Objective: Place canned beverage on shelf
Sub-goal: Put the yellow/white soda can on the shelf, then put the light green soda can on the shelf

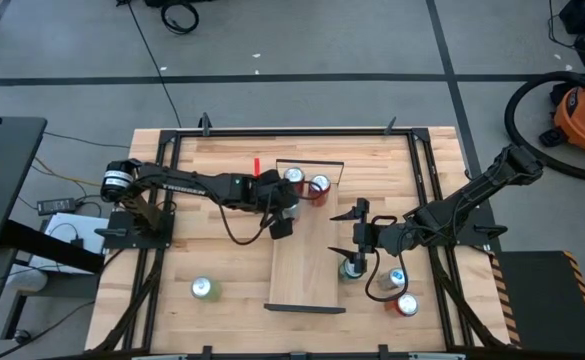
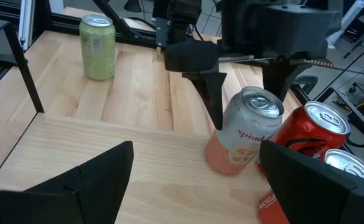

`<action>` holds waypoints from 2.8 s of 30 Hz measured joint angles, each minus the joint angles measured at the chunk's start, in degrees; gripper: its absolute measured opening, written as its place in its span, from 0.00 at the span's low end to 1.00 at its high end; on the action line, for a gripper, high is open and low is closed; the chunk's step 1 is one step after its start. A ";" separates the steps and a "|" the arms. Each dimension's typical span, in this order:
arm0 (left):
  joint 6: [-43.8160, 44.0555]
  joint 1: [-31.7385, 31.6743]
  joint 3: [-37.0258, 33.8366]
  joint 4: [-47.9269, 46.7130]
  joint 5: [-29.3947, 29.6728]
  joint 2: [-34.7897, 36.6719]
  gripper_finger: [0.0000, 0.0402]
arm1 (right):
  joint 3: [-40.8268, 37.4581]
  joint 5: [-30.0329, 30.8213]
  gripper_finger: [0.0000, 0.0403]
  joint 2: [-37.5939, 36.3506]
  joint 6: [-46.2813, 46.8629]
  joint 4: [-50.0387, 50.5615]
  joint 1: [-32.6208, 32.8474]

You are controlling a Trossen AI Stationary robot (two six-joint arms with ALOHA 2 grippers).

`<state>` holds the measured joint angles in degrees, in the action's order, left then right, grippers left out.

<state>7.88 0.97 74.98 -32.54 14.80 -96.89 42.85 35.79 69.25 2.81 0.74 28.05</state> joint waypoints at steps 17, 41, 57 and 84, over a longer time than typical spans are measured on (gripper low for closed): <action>-0.07 4.34 0.09 -4.78 3.78 6.95 0.99 | 0.01 -1.47 0.89 0.02 -0.24 0.17 0.00; 70.68 37.36 0.13 -27.09 -10.72 12.38 0.95 | 0.02 -5.08 0.89 0.04 -9.29 -5.37 -0.37; 103.27 49.54 0.13 -25.95 -4.78 12.29 0.85 | -3.03 -9.72 0.89 0.02 -13.48 -8.94 -1.31; 121.40 53.11 -1.49 -37.18 -8.39 4.92 0.82 | -4.42 -13.42 0.89 0.02 -13.93 -10.62 -1.18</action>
<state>129.27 54.08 73.49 -69.72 6.41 -91.96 38.44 22.37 69.28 -11.12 -9.89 26.87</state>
